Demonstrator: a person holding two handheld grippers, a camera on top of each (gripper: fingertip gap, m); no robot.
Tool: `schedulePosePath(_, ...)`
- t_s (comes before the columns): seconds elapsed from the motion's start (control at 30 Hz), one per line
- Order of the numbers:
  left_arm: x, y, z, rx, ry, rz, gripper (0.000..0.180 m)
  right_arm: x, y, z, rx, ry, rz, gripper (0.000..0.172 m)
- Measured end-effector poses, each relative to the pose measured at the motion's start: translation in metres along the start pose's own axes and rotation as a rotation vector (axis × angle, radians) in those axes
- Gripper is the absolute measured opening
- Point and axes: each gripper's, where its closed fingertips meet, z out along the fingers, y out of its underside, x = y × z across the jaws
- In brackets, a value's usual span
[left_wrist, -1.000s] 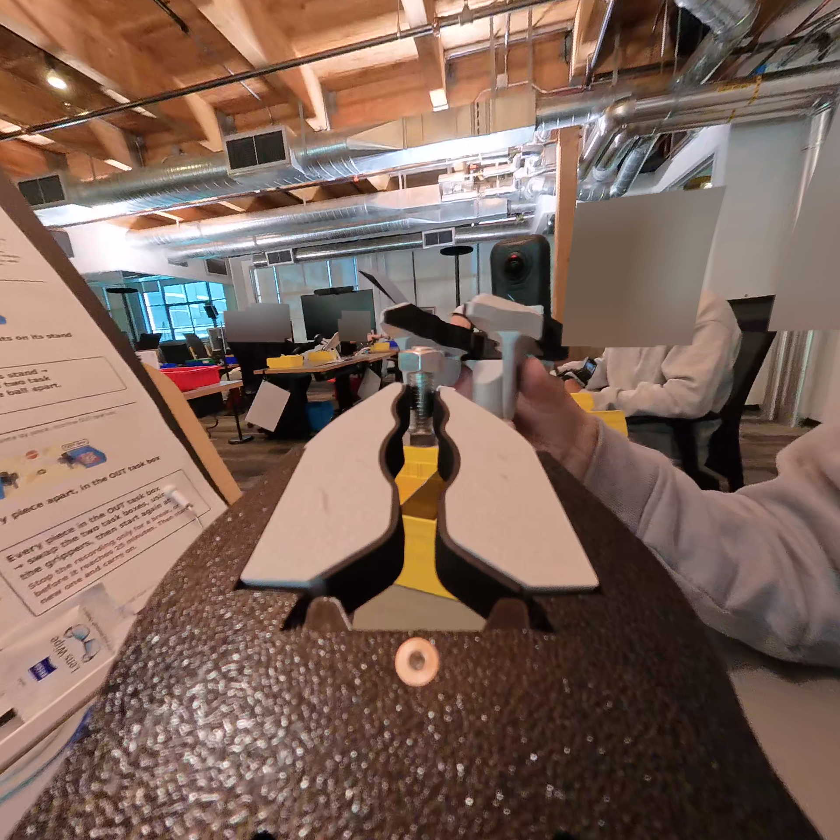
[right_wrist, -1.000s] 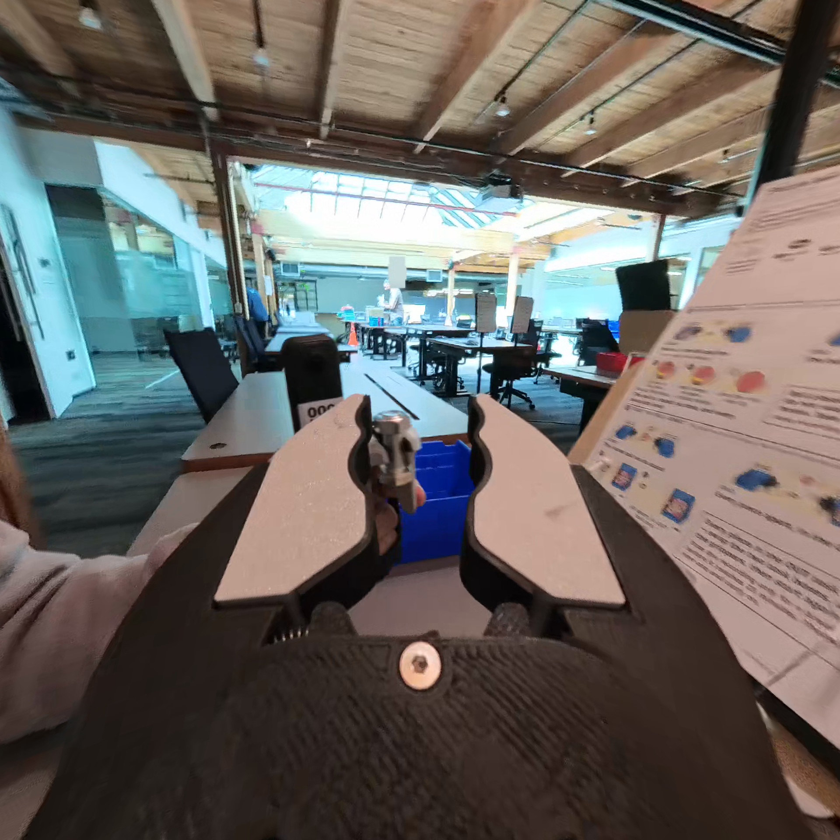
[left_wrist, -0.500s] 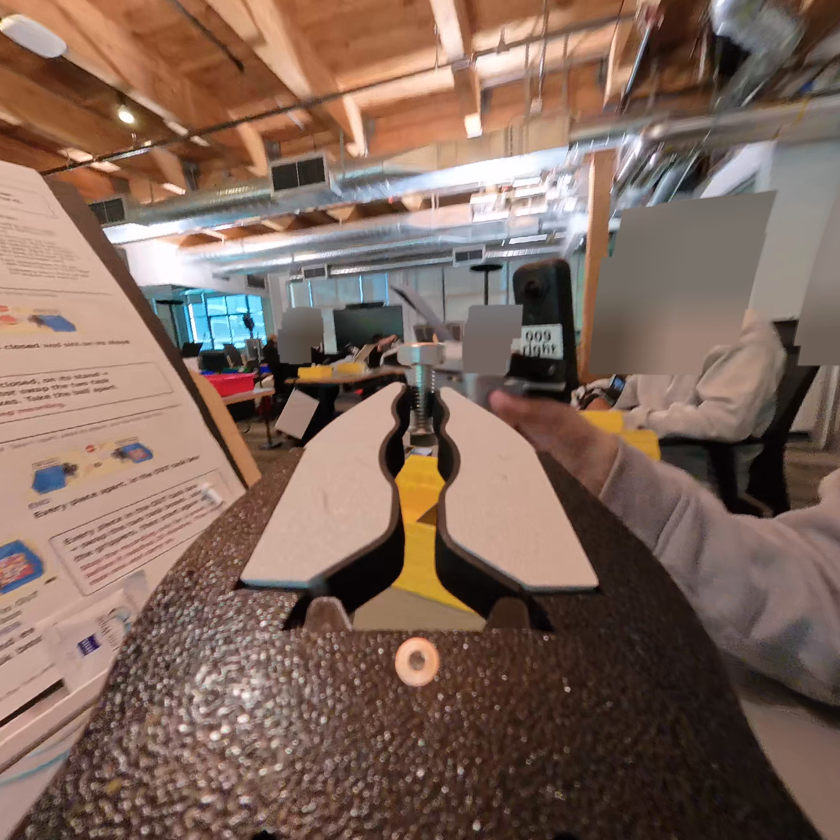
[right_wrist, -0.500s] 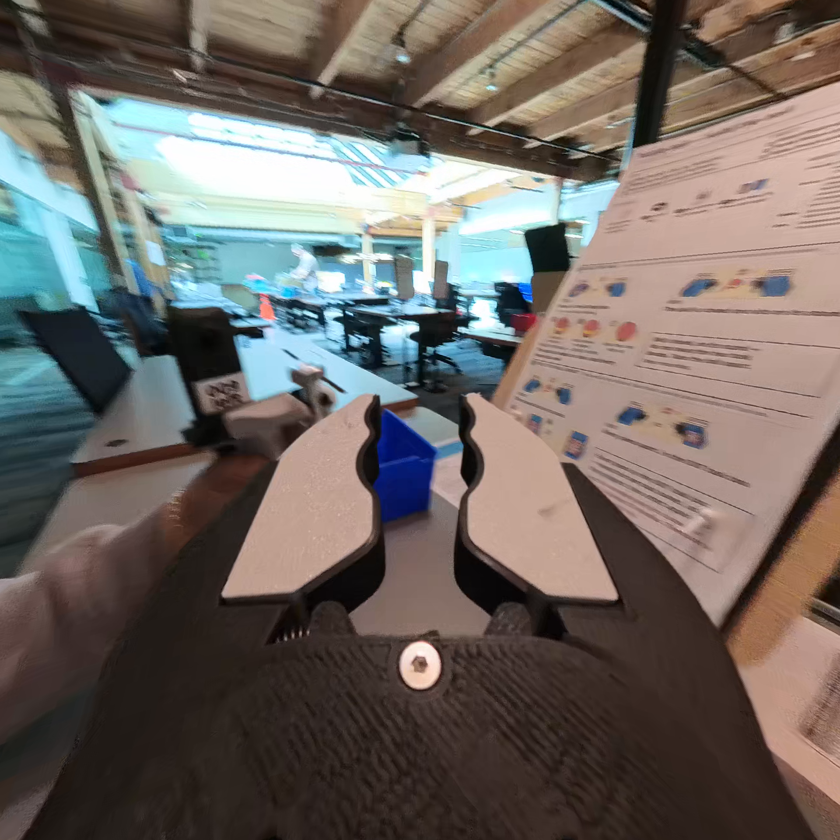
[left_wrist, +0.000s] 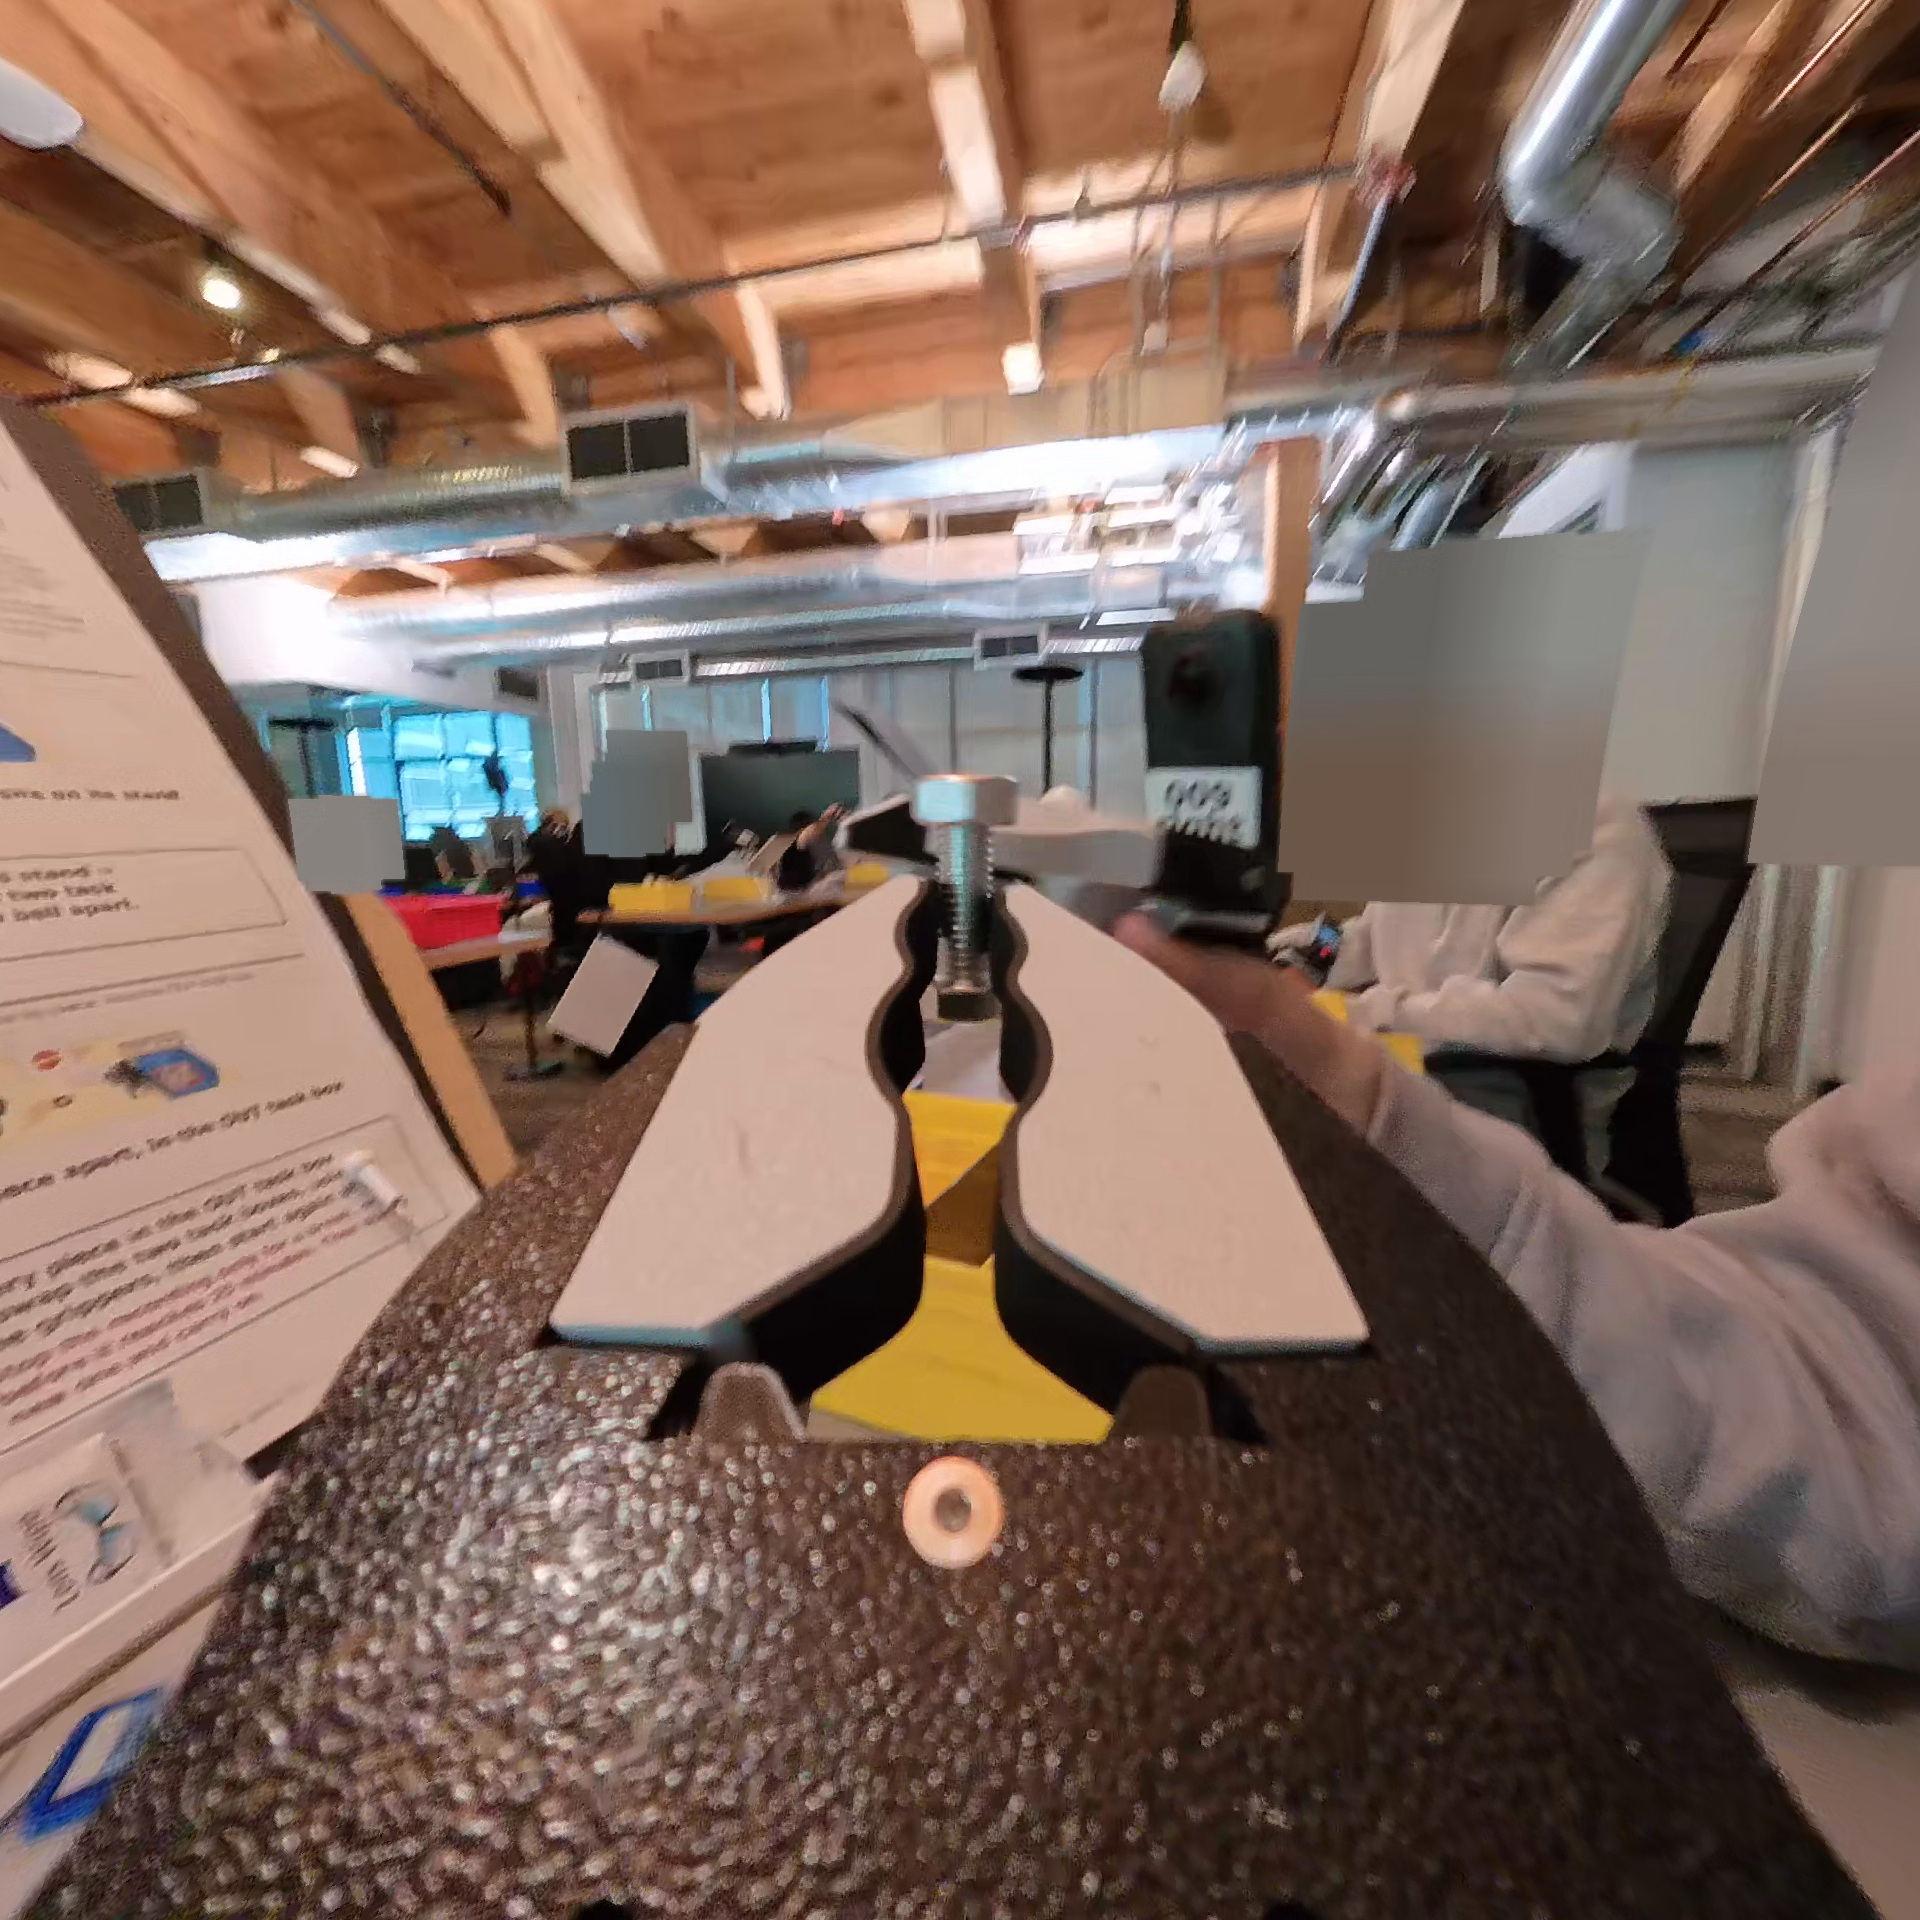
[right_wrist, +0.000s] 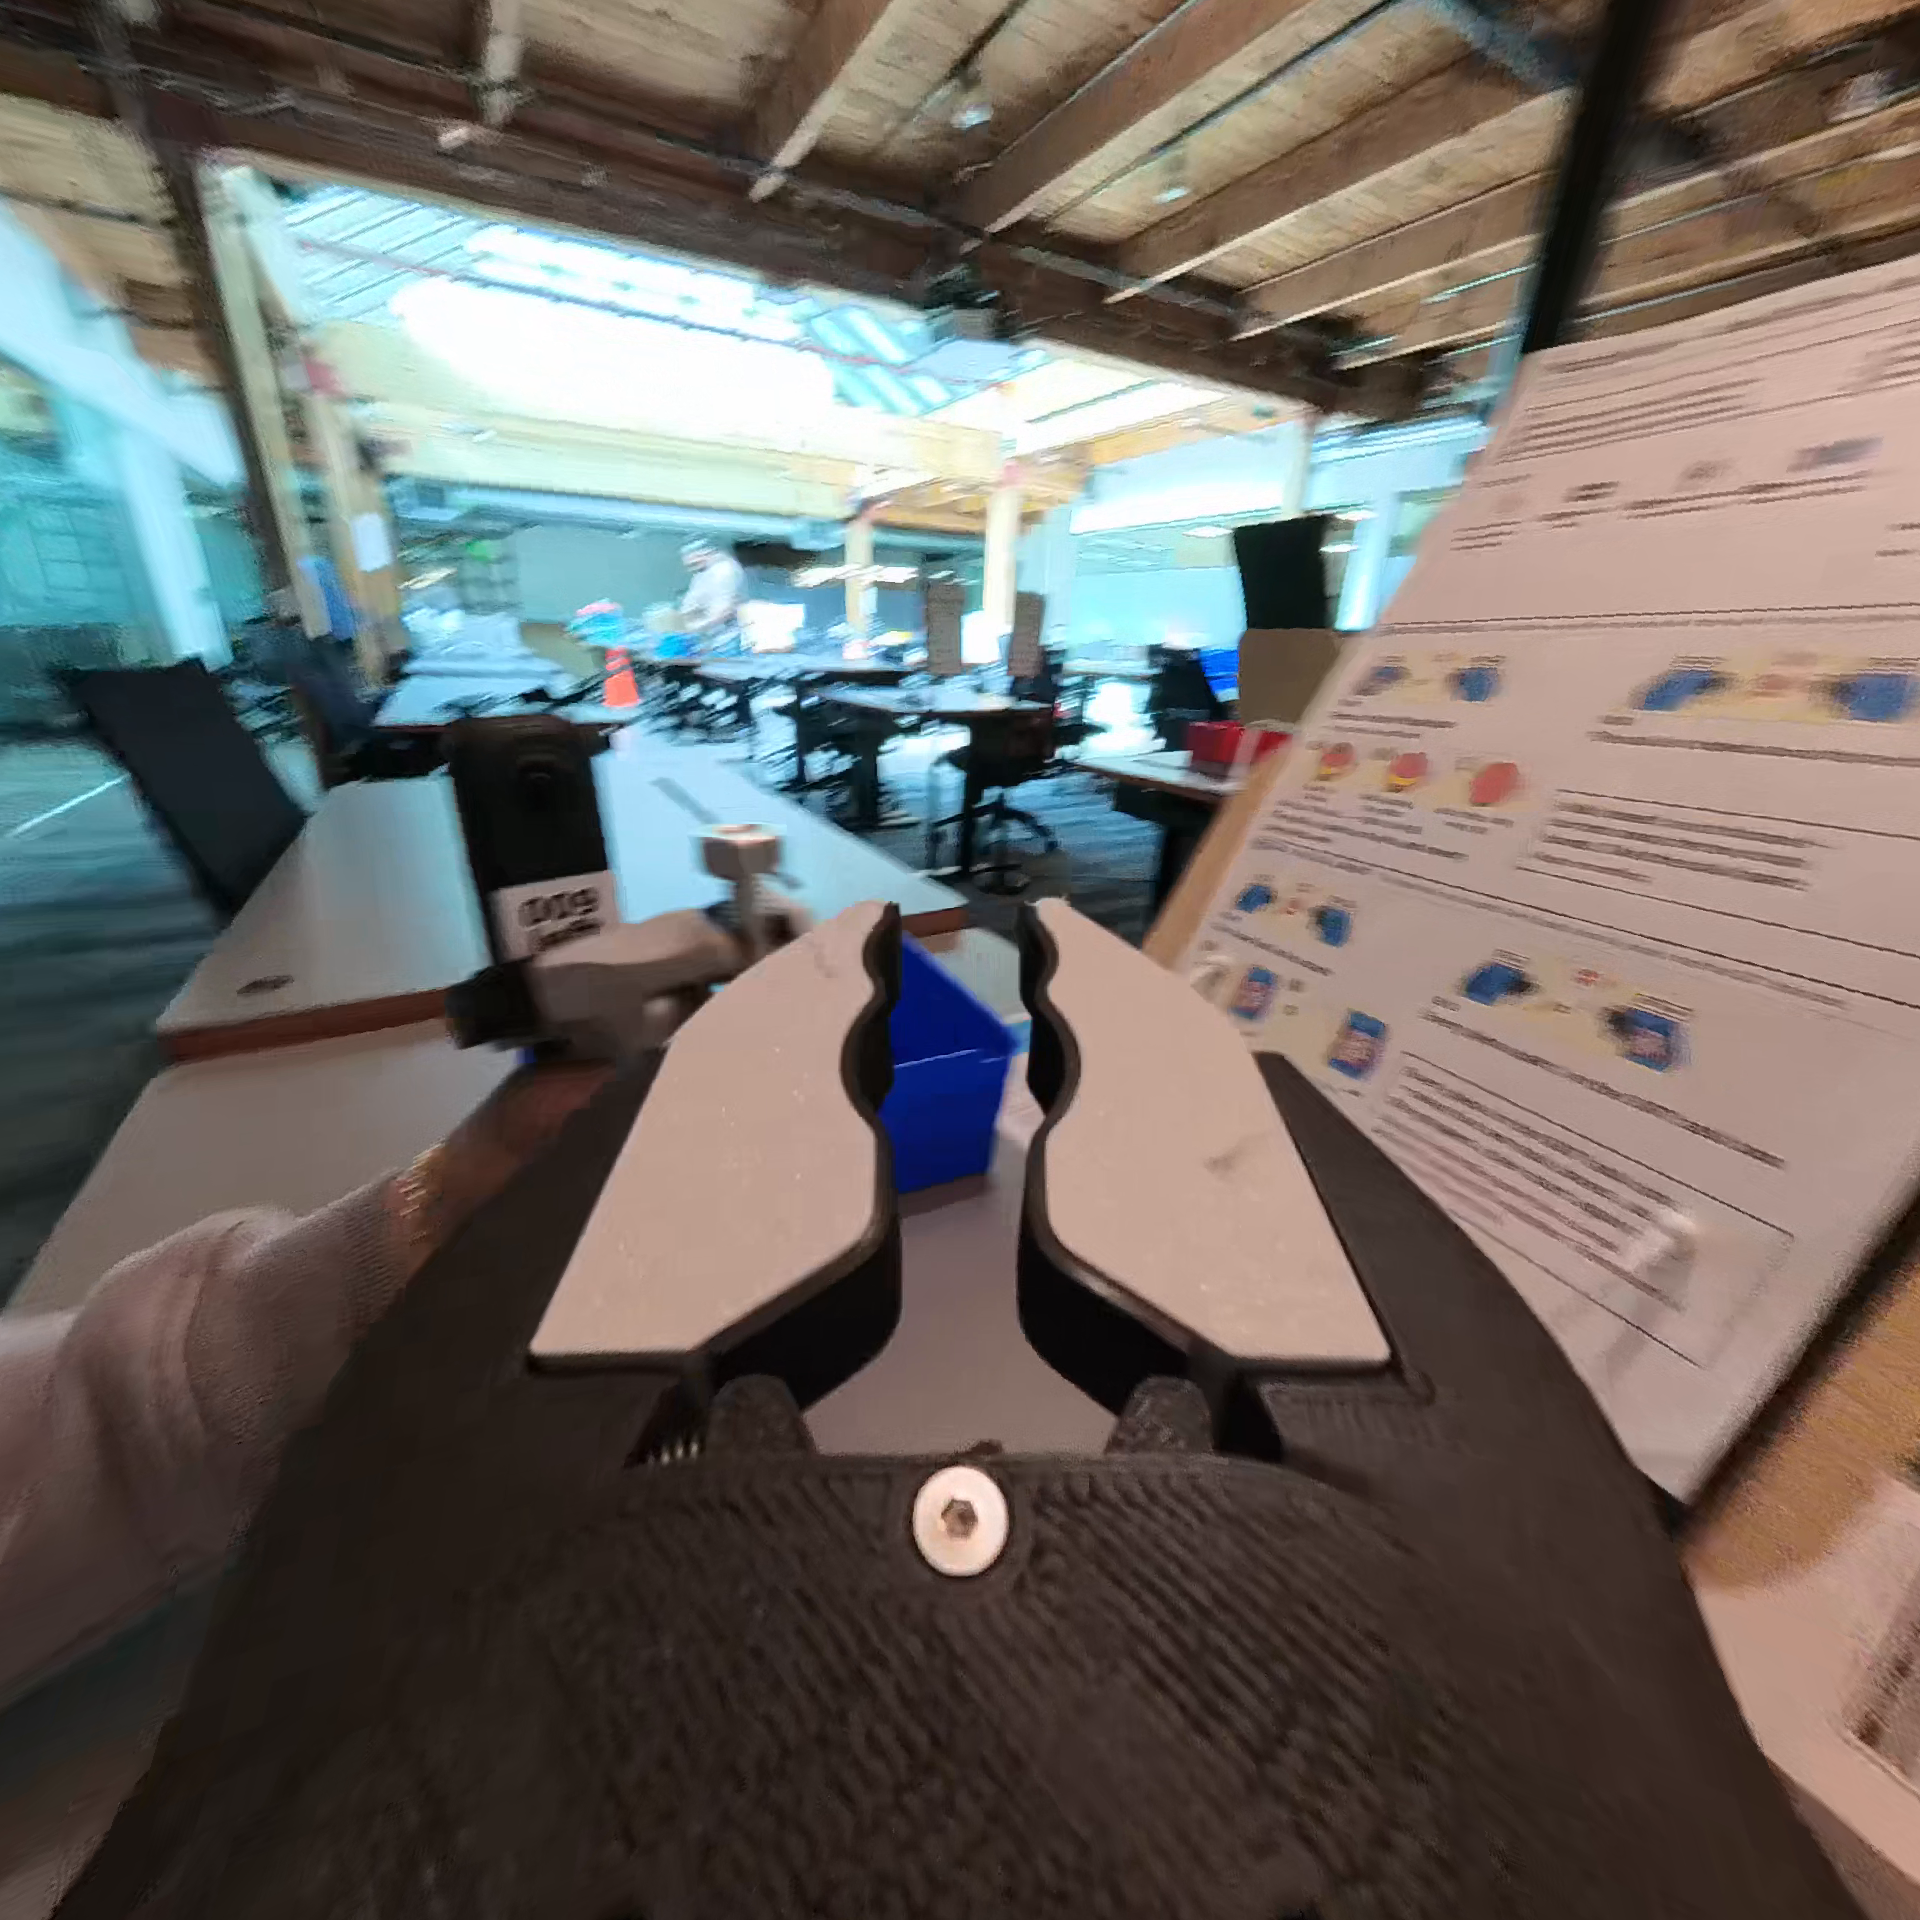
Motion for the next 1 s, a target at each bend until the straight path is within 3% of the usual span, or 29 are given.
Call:
schedulePosePath(0.1, -0.004, 0.005, -0.001, -0.043, -0.03, 0.019, 0.009, 0.013, -0.003, -0.012, 0.01, 0.012, 0.034, 0.032)
schedulePosePath(0.27, 0.001, 0.01, 0.006, -0.032, -0.006, 0.005, 0.009, -0.029, -0.01, 0.001, 0.033, -0.148, 0.012, 0.036)
schedulePosePath(0.6, 0.002, 0.004, 0.006, -0.018, -0.016, 0.03, 0.009, -0.03, -0.001, 0.009, -0.02, -0.099, -0.036, 0.035)
schedulePosePath(0.67, 0.002, -0.002, 0.002, 0.016, -0.007, 0.032, 0.009, -0.013, -0.005, -0.001, -0.001, -0.03, -0.024, 0.026)
schedulePosePath(0.73, -0.001, -0.003, -0.001, 0.004, -0.025, 0.051, 0.008, 0.002, -0.005, -0.009, -0.003, 0.003, 0.007, 0.031)
schedulePosePath(0.9, 0.0, 0.002, 0.002, -0.021, -0.028, 0.065, 0.009, -0.03, -0.015, -0.005, 0.051, -0.141, 0.027, 0.035)
schedulePosePath(1.0, 0.001, 0.006, 0.005, -0.036, -0.03, 0.076, 0.009, -0.043, -0.009, 0.006, 0.013, -0.143, -0.01, 0.034)
